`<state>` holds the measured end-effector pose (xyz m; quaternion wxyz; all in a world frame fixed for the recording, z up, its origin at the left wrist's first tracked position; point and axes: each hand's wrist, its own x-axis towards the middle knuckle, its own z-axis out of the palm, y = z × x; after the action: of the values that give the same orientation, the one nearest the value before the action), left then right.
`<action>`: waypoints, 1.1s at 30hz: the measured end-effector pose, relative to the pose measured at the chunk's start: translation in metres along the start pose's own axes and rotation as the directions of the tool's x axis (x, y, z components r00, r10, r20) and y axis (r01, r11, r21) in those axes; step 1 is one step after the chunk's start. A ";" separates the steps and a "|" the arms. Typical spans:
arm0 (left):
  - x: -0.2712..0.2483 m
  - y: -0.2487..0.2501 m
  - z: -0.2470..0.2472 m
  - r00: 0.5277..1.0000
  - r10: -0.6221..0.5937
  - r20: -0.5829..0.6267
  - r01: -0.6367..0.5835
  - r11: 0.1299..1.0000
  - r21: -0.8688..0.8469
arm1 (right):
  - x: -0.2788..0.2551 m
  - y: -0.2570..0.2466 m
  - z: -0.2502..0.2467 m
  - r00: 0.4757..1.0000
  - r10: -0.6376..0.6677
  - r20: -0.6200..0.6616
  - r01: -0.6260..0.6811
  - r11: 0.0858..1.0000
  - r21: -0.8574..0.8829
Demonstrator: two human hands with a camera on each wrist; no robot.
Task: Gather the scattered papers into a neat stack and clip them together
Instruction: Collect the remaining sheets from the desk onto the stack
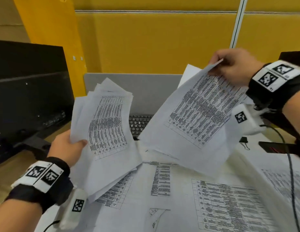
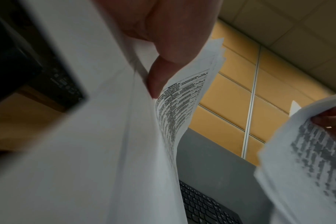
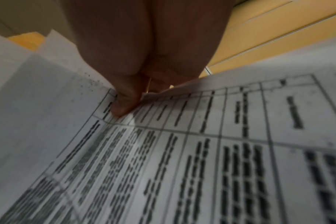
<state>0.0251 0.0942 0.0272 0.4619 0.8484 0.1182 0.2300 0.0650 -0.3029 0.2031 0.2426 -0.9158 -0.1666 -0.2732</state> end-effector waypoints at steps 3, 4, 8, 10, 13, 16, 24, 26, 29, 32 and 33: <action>-0.005 0.010 0.004 0.998 0.012 0.062 -0.008 0.997 -0.074 | -0.006 -0.012 -0.014 0.996 -0.006 0.090 0.005 1.000 0.014; -0.008 0.016 0.006 0.995 0.026 0.101 -0.013 0.992 -0.123 | -0.007 -0.017 -0.015 0.994 -0.027 0.106 0.028 1.000 0.000; -0.028 0.051 0.026 0.934 0.136 0.332 -0.034 0.955 -0.295 | -0.005 -0.048 0.000 0.977 -0.153 0.149 0.165 0.983 -0.074; -0.037 0.064 0.041 0.883 0.217 0.415 -0.069 0.937 -0.342 | -0.003 -0.065 0.014 0.961 -0.203 0.187 0.214 0.976 -0.036; -0.052 0.080 0.060 0.830 0.314 0.462 -0.097 0.896 -0.434 | 0.000 -0.075 0.033 0.952 -0.229 0.205 0.235 0.972 -0.007; -0.064 0.085 0.076 0.831 0.267 0.487 0.014 0.866 -0.500 | 0.001 -0.076 0.046 0.968 -0.150 0.201 0.153 0.988 0.000; -0.074 0.081 0.098 0.908 0.234 0.348 -0.050 0.884 -0.464 | -0.006 -0.082 0.057 0.977 -0.092 0.194 0.123 0.980 -0.155; -0.067 0.082 0.097 0.954 0.186 0.234 -0.061 0.888 -0.455 | -0.008 -0.086 0.054 0.990 -0.105 0.092 0.112 0.991 -0.073; -0.054 0.080 0.085 0.971 0.172 0.166 -0.056 0.838 -0.542 | -0.019 -0.071 0.042 0.977 -0.089 -0.193 0.088 0.996 -0.012; -0.040 0.070 0.070 0.983 0.142 0.115 -0.049 0.812 -0.582 | -0.049 -0.030 0.045 0.932 0.214 -0.294 -0.116 0.941 0.318; -0.036 0.066 0.067 0.985 0.139 0.101 -0.053 0.802 -0.595 | -0.061 -0.018 0.054 0.914 0.358 -0.192 -0.227 0.843 0.488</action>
<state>0.0267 -0.0053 0.0407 0.6974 0.6816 -0.0348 0.2186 0.0313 -0.2701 0.1345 0.5102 -0.8007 -0.0475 -0.3105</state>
